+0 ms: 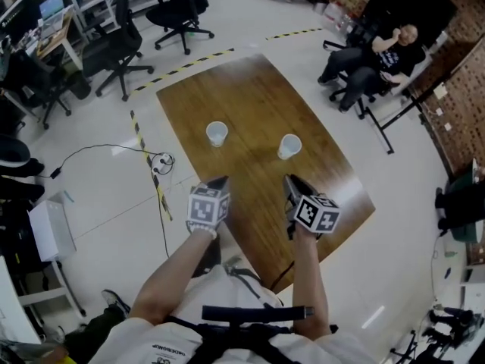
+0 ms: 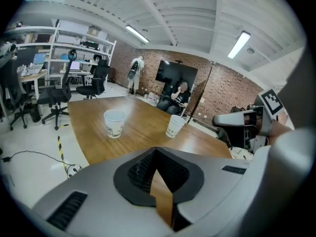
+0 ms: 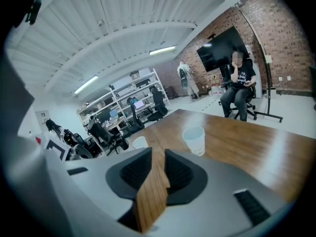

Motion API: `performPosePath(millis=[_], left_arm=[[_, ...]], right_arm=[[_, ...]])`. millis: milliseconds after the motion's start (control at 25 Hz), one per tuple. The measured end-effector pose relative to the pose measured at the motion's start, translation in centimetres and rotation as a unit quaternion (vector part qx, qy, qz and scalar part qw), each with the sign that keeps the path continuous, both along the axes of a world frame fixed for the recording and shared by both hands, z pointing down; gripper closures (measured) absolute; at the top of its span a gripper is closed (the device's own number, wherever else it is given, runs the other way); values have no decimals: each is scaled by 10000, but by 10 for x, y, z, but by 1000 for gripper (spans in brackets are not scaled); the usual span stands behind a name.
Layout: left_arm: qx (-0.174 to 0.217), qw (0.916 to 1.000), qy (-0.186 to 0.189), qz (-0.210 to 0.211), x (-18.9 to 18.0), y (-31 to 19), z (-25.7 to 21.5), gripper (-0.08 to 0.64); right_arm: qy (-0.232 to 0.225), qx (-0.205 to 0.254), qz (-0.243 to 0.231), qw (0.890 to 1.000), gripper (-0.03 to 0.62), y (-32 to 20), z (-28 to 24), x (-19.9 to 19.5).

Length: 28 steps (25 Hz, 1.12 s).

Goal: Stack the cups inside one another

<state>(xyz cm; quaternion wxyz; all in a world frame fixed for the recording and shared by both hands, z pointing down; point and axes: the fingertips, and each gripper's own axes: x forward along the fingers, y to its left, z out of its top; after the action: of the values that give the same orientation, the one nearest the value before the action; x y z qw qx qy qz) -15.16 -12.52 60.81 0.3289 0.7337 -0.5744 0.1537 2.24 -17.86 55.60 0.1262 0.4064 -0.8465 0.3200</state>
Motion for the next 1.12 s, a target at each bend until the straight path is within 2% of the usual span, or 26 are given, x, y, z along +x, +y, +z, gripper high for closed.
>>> performPosePath(millis=[120, 200, 480, 680, 760, 880, 960, 1120], left_arm=[[133, 9998, -88, -131, -30, -11, -11, 560], [214, 9995, -163, -166, -48, -24, -18, 560], [167, 9986, -463, -170, -108, -78, -21, 560], [99, 9978, -655, 85, -116, -110, -18, 560], [19, 9974, -691, 192, -117, -119, -10, 498], [-120, 9967, -738, 324, -118, -128, 3, 491], [-222, 9962, -758, 371, -119, -134, 13, 454], [-356, 9958, -746, 400, -125, -147, 28, 454]], right_arm=[[-56, 12, 88, 9999, 532, 16, -5, 9], [14, 33, 153, 9999, 589, 24, -7, 20], [-5, -117, 774, 9969, 592, 34, -12, 60], [-60, -176, 1117, 9936, 592, 32, -9, 77], [-64, -184, 1196, 9926, 592, 32, -8, 77], [-57, -230, 1290, 9914, 592, 32, -3, 78], [-46, -263, 1334, 9907, 592, 32, 0, 78], [-20, -326, 1444, 9890, 592, 31, 4, 78]])
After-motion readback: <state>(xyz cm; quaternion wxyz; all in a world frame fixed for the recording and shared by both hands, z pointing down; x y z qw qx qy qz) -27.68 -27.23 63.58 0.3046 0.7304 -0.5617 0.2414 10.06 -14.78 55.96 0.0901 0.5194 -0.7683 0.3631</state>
